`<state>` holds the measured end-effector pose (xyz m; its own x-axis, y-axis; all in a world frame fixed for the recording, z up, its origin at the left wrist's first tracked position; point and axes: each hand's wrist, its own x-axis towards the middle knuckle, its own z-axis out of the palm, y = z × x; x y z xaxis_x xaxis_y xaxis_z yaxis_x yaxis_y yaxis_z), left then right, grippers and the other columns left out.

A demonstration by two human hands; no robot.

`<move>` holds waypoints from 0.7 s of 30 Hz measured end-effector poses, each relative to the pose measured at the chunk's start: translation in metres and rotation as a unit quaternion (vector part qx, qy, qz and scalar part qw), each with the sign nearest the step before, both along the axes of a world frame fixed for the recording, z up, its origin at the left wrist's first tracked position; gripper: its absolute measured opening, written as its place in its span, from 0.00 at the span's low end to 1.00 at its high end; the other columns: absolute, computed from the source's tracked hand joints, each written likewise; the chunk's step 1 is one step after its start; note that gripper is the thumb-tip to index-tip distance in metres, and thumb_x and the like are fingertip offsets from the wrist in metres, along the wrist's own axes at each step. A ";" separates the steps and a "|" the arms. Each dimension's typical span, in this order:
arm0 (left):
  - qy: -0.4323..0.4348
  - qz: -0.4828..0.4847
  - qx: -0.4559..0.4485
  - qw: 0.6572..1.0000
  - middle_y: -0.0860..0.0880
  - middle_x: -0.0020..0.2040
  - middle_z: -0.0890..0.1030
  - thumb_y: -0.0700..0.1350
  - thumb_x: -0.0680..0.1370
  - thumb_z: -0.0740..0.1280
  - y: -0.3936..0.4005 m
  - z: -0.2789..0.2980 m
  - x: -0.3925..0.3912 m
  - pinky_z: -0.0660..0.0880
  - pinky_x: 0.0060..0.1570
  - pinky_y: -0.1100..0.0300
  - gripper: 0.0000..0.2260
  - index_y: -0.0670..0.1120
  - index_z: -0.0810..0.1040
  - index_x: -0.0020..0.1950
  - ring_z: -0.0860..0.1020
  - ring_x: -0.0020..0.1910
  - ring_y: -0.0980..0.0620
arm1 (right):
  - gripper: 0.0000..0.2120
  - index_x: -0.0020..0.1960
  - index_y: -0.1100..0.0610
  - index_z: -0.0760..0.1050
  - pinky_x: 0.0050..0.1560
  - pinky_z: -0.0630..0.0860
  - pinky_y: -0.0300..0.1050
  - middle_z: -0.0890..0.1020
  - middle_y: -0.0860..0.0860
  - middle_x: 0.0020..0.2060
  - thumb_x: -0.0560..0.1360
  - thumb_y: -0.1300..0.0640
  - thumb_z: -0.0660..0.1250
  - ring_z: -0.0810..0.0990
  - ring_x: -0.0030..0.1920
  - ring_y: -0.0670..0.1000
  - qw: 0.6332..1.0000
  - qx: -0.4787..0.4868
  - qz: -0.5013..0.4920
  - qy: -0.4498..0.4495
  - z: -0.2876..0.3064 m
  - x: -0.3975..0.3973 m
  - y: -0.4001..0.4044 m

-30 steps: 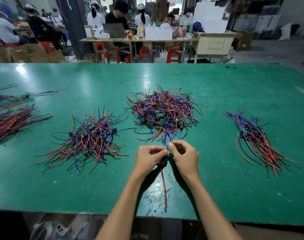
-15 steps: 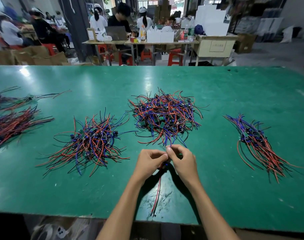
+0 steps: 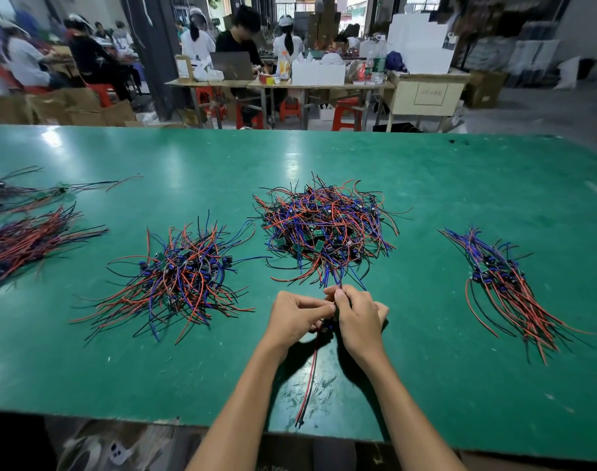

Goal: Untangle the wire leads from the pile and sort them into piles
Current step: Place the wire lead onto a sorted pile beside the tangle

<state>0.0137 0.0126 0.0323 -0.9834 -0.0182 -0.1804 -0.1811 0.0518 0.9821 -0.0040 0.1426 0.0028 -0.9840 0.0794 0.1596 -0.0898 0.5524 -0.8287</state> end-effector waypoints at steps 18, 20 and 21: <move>-0.003 -0.091 -0.038 0.995 0.45 0.37 0.87 0.41 0.71 0.77 -0.005 0.003 0.006 0.73 0.36 0.67 0.02 0.44 0.89 0.40 0.77 0.30 0.58 | 0.16 0.39 0.48 0.76 0.48 0.72 0.50 0.83 0.44 0.41 0.81 0.58 0.55 0.81 0.45 0.56 0.963 -0.175 -0.204 -0.010 0.015 -0.009 -0.006; 0.002 -0.115 -0.040 0.993 0.46 0.37 0.87 0.41 0.72 0.77 -0.006 0.001 0.008 0.73 0.37 0.70 0.02 0.44 0.89 0.39 0.80 0.32 0.59 | 0.16 0.38 0.49 0.78 0.44 0.73 0.50 0.85 0.46 0.41 0.80 0.56 0.55 0.81 0.43 0.55 0.953 -0.207 -0.220 -0.024 0.019 -0.009 -0.004; 0.001 -0.122 -0.036 0.992 0.46 0.37 0.87 0.41 0.72 0.77 -0.007 0.001 0.008 0.74 0.37 0.70 0.02 0.43 0.88 0.39 0.81 0.33 0.59 | 0.16 0.38 0.50 0.79 0.44 0.74 0.51 0.86 0.46 0.40 0.79 0.55 0.55 0.80 0.40 0.53 0.950 -0.219 -0.218 -0.040 0.020 -0.009 -0.003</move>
<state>0.0216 0.0054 0.0330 -0.9606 0.2072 -0.1851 -0.1524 0.1643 0.9746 -0.0133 0.1392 0.0232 -0.8494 0.5248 -0.0562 0.1410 0.1229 -0.9824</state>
